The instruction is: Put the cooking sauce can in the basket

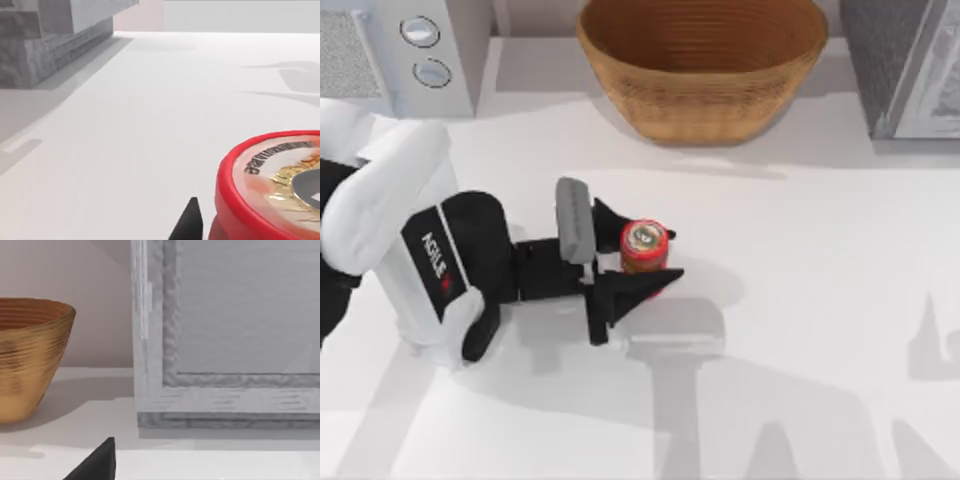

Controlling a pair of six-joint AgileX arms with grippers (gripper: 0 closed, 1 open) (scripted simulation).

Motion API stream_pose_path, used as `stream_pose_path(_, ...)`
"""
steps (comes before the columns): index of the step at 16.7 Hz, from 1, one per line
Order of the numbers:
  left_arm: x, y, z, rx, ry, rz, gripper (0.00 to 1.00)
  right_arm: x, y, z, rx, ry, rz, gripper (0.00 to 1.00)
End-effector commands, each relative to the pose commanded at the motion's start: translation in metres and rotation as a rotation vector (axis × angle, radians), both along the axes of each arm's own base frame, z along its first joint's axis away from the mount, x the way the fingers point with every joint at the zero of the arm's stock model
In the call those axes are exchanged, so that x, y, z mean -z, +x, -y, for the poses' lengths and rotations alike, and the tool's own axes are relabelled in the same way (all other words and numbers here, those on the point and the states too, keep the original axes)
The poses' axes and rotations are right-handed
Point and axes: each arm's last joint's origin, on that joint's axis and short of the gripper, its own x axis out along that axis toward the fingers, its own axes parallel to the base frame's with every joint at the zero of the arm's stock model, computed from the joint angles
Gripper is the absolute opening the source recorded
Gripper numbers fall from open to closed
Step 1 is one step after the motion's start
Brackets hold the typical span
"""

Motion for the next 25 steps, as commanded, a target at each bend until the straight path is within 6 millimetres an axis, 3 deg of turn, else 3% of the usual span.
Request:
stream_pose_path(9,-0.001,0.000,-0.001,-0.002,0.000,0.000,0.00,0.000,0.000,0.000,0.000,0.000,0.000,1.00)
stream_pose_path(12,-0.014,-0.007,-0.015,-0.002,0.004,-0.008,0.00,0.000,0.000,0.000,0.000,0.000,0.000,1.00)
stream_pose_path(15,-0.044,-0.023,-0.041,-0.005,0.004,-0.004,0.00,0.000,0.000,0.000,0.000,0.000,0.000,1.00)
stream_pose_path(19,-0.085,-0.061,-0.078,-0.004,0.001,0.012,0.00,0.000,0.000,0.000,0.000,0.000,0.000,1.00)
stream_pose_path(22,-0.098,-0.089,-0.097,-0.003,0.001,0.004,0.00,0.000,0.000,0.000,0.000,0.000,0.000,1.00)
stream_pose_path(25,-0.100,-0.098,-0.103,-0.002,0.000,0.000,0.00,0.000,0.000,0.000,0.000,0.000,0.000,1.00)
